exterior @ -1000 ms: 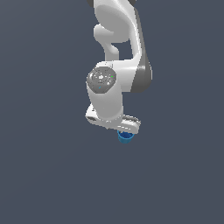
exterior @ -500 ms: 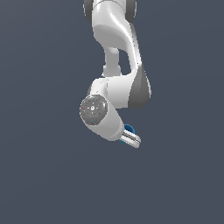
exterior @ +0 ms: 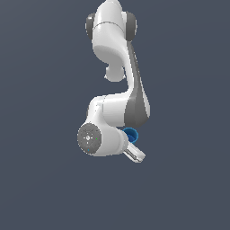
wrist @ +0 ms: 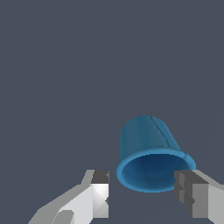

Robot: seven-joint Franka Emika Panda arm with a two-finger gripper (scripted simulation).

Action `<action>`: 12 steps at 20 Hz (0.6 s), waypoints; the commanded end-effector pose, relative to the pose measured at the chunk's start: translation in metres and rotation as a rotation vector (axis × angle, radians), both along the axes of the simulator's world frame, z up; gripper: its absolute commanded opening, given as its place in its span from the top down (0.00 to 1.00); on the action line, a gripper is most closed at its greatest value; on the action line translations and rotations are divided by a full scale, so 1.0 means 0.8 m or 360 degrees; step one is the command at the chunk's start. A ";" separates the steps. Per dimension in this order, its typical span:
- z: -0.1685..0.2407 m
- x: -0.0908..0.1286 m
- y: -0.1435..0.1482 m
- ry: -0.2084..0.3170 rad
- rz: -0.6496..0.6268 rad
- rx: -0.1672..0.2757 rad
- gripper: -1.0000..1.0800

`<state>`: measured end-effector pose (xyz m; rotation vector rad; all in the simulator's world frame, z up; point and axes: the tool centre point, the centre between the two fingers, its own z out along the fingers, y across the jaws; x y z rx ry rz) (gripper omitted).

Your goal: Pick up the object and move it to a goal position.

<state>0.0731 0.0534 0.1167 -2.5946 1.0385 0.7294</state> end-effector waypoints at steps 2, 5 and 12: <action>-0.009 0.000 0.009 0.0119 -0.0092 0.0051 0.38; -0.015 -0.002 0.016 0.0221 -0.0163 0.0093 0.38; -0.026 -0.009 0.028 0.0426 -0.0281 0.0170 0.38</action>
